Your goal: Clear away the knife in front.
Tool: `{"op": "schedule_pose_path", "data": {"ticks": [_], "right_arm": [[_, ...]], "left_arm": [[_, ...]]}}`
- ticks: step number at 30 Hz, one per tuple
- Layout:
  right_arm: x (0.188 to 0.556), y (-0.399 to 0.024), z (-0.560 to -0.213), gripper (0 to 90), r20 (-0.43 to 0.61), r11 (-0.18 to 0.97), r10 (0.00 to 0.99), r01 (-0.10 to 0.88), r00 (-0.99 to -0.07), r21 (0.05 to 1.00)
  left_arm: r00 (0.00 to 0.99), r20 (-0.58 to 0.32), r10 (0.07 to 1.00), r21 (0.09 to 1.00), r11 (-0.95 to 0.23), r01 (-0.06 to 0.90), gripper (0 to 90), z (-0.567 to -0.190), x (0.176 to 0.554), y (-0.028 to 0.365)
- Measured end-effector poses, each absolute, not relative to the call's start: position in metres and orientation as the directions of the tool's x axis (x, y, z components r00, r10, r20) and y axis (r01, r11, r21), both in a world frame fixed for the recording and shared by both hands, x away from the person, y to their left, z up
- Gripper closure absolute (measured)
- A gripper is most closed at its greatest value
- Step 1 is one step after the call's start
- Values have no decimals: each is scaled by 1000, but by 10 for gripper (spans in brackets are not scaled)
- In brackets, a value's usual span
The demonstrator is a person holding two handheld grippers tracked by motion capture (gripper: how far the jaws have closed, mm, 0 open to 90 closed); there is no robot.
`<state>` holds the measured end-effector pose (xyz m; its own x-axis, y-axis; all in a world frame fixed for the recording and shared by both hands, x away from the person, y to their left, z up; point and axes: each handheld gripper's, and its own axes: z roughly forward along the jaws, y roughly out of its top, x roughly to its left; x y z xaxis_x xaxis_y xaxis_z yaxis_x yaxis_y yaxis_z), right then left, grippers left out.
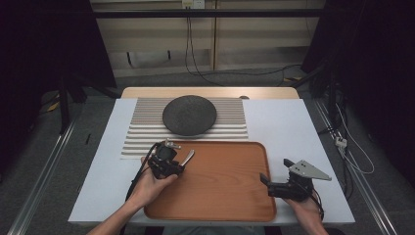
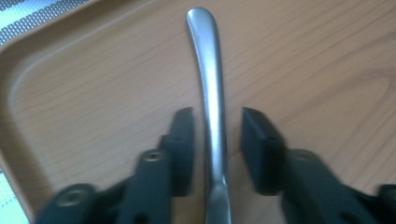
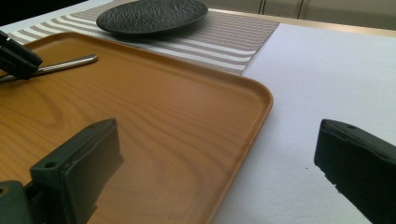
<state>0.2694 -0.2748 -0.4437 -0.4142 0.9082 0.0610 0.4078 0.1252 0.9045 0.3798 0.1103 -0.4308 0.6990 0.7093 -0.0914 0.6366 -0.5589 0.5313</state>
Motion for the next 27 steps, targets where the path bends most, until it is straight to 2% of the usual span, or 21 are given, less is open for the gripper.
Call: {"op": "schedule_pose_path", "data": {"ticks": [5,8,11,15,17,21,24,27], "right_arm": [[271,-275,-444,7,65,124,906,410,-418,904],[272,-275,-445,7,69,120,907,411,-416,904],[271,-276,-445,7,69,120,907,412,-416,903],[271,-275,-444,9,63,127,905,408,-421,904],[271,-275,-444,9,63,126,906,410,-418,903],[271,-274,-443,9,62,125,907,409,-416,904],[270,-273,-443,9,56,132,906,406,-420,904],[270,-273,-443,9,54,134,907,407,-418,903]], "left_arm": [[719,-60,692,568,-568,595,282,-431,380,113],[693,-50,719,583,-543,605,136,-429,382,112],[692,-68,719,562,-545,622,110,-427,387,110],[730,-62,680,607,-555,569,96,-424,383,107],[749,-64,660,636,-551,540,150,-422,378,107],[794,-70,604,673,-559,485,415,-423,368,107],[820,-80,567,678,-572,462,577,-424,363,105],[837,-88,540,660,-597,455,842,-428,364,101]]}}
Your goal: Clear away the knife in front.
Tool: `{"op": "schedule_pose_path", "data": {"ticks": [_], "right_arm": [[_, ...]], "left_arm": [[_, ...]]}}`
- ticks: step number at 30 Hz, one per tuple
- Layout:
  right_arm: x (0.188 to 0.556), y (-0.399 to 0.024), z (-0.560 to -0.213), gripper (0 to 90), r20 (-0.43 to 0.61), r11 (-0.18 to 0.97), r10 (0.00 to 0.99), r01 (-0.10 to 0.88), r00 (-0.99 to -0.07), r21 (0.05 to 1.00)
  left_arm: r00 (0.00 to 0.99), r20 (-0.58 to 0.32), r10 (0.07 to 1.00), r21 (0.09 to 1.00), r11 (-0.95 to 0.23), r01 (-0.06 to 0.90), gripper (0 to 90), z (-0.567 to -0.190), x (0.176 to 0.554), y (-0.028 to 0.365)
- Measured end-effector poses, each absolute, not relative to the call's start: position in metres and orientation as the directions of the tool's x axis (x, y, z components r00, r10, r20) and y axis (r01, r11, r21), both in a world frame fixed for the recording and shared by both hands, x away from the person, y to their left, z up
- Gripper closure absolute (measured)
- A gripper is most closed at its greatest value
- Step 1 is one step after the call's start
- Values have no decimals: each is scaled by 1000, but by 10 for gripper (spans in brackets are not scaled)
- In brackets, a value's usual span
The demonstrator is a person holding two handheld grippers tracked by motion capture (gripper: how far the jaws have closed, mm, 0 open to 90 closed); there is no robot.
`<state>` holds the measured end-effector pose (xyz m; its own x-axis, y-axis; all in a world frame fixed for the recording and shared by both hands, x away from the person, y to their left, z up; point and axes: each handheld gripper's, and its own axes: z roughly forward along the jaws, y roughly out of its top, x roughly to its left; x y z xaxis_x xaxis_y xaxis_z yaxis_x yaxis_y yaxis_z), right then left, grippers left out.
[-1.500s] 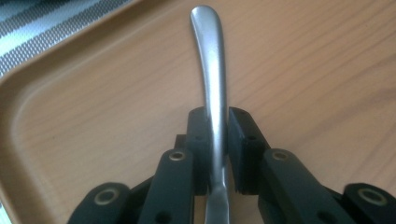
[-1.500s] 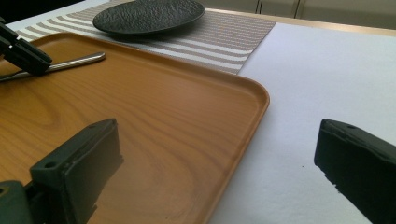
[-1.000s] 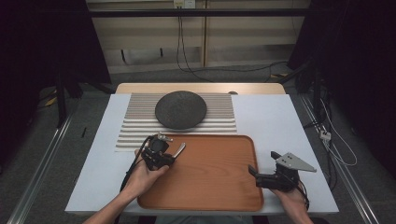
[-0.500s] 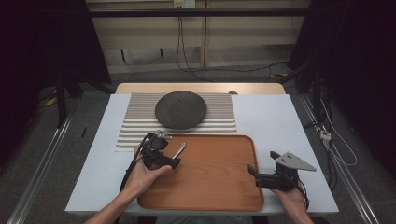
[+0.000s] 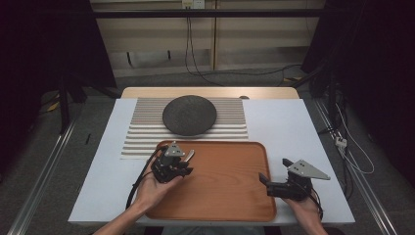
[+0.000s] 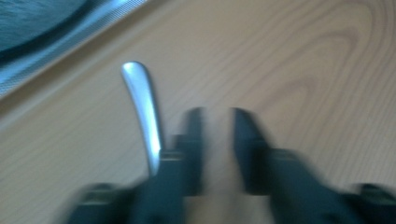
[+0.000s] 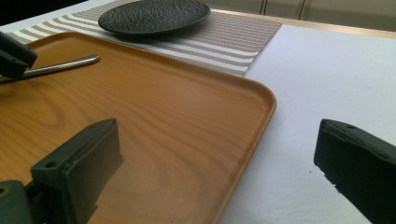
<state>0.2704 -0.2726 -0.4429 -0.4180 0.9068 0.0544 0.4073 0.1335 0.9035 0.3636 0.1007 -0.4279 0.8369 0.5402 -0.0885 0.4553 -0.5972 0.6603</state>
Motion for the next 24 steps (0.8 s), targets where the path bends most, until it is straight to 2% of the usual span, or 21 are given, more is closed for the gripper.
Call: {"op": "schedule_pose_path", "data": {"ticks": [1,6,12,18,24], "right_arm": [[270,-273,-443,9,55,133,908,409,-416,903],[269,-272,-443,9,51,135,907,403,-419,905],[269,-272,-443,9,54,133,907,406,-417,904],[270,-272,-443,9,51,136,907,406,-418,904],[269,-273,-442,9,52,134,908,406,-415,904]], "left_arm": [[836,-85,543,652,-604,459,900,-429,364,99],[842,-65,536,605,-650,460,900,-437,365,93],[834,-62,548,603,-645,468,898,-437,368,95],[819,1,574,601,-655,458,894,-437,370,98],[803,4,596,603,-642,474,900,-437,371,102]]}}
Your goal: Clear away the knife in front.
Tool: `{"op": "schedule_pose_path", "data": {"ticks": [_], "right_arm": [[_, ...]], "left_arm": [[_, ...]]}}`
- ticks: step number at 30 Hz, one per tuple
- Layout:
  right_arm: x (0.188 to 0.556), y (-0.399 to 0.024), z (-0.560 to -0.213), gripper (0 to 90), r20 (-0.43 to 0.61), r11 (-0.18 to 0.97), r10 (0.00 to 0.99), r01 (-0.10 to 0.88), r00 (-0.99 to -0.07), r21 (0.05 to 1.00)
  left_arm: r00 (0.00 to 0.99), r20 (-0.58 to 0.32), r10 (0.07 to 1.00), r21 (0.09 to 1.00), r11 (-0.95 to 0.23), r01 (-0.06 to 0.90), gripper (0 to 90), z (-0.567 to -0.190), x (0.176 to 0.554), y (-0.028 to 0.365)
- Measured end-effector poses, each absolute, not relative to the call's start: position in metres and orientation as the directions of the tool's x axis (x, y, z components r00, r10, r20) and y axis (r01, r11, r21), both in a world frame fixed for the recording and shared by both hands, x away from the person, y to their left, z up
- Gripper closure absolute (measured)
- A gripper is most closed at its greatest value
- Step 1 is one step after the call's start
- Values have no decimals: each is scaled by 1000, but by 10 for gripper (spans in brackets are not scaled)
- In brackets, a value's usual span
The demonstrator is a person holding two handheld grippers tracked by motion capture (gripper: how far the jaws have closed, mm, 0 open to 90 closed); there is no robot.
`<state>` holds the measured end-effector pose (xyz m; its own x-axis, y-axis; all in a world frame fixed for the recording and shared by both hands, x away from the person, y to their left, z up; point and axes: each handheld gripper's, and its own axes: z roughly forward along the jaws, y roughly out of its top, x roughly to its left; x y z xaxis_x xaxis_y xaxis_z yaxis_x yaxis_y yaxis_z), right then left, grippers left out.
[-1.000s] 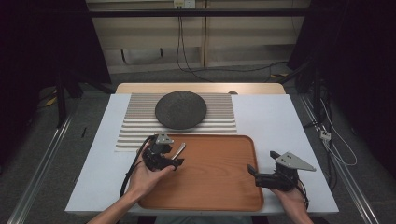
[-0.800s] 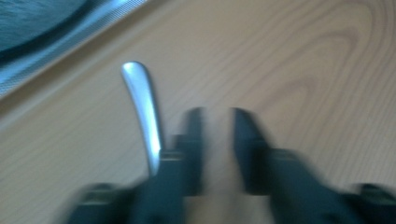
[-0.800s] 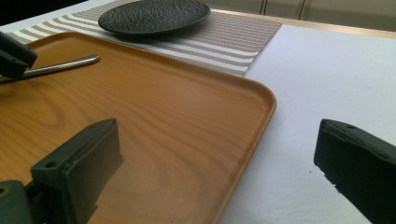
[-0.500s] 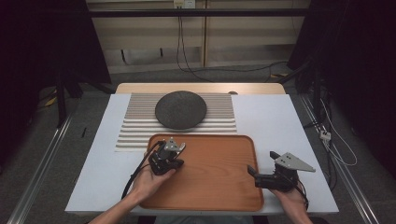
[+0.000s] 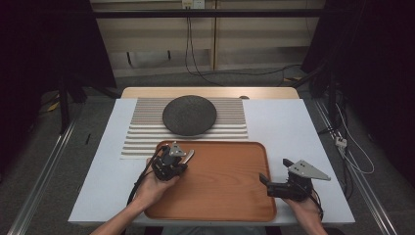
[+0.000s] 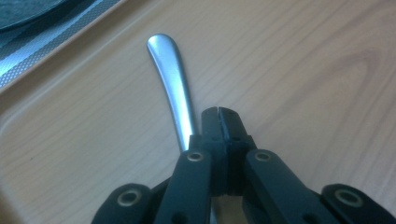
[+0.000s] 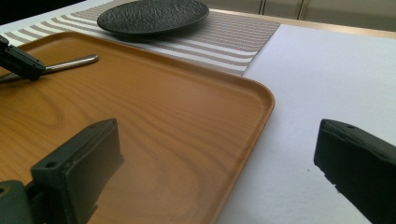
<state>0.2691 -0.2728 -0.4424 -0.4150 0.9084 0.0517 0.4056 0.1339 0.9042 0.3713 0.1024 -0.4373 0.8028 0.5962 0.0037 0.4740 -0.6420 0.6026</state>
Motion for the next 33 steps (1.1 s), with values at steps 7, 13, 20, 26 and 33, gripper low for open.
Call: {"op": "schedule_pose_path", "data": {"ticks": [7,13,20,26,33], "right_arm": [[269,-273,-442,9,50,135,909,406,-414,904],[267,-275,-443,9,50,130,914,408,-402,904],[267,-278,-443,9,56,120,920,414,-387,902],[266,-278,-443,9,51,121,922,413,-383,903],[267,-277,-443,9,49,124,922,414,-384,902]], "left_arm": [[794,10,608,592,-644,485,900,-436,372,104],[790,10,614,584,-645,493,900,-435,373,109],[785,-6,620,561,-648,516,900,-433,377,118],[785,-24,619,529,-658,535,900,-431,384,123],[785,-16,619,527,-662,533,900,-430,384,125]]}}
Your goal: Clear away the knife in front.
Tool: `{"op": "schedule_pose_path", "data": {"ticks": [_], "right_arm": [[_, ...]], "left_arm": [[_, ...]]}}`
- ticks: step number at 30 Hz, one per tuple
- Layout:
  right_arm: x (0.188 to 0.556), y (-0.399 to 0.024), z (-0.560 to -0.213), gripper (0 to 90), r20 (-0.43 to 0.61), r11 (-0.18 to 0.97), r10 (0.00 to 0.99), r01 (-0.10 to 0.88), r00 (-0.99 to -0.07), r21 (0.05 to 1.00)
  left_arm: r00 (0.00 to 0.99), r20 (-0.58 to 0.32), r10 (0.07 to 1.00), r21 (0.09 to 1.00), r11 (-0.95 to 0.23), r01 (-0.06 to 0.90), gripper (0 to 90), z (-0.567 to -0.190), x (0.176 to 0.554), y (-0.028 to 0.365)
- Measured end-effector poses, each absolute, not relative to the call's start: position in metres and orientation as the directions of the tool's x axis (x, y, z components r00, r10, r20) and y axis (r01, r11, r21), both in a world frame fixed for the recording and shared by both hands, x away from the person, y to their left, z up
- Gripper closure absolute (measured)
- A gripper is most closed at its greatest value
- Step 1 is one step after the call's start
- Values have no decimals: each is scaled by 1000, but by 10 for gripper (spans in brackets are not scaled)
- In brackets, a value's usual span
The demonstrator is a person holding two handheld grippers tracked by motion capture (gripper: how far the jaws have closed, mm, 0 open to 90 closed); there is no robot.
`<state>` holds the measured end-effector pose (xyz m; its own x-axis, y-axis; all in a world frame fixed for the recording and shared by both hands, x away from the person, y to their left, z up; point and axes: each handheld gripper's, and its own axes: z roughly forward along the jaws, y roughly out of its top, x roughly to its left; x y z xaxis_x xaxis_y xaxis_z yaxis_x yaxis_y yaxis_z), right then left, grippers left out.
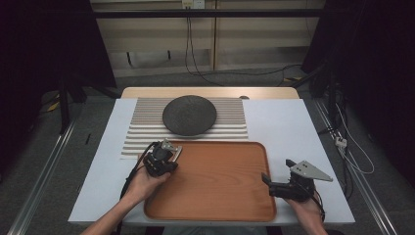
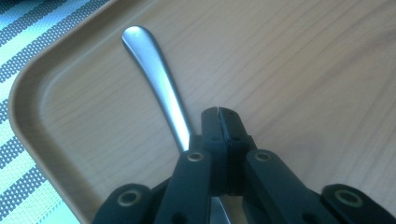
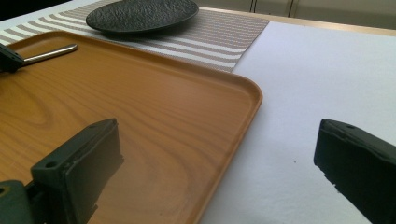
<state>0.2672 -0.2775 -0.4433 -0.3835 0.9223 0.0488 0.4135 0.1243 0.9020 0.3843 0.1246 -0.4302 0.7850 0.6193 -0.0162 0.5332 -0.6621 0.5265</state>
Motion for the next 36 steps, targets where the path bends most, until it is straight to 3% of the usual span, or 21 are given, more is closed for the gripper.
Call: {"op": "schedule_pose_path", "data": {"ticks": [36], "right_arm": [[267,-277,-443,9,51,127,919,415,-391,901]], "left_arm": [[757,-22,654,544,-627,558,900,-431,383,150]]}}
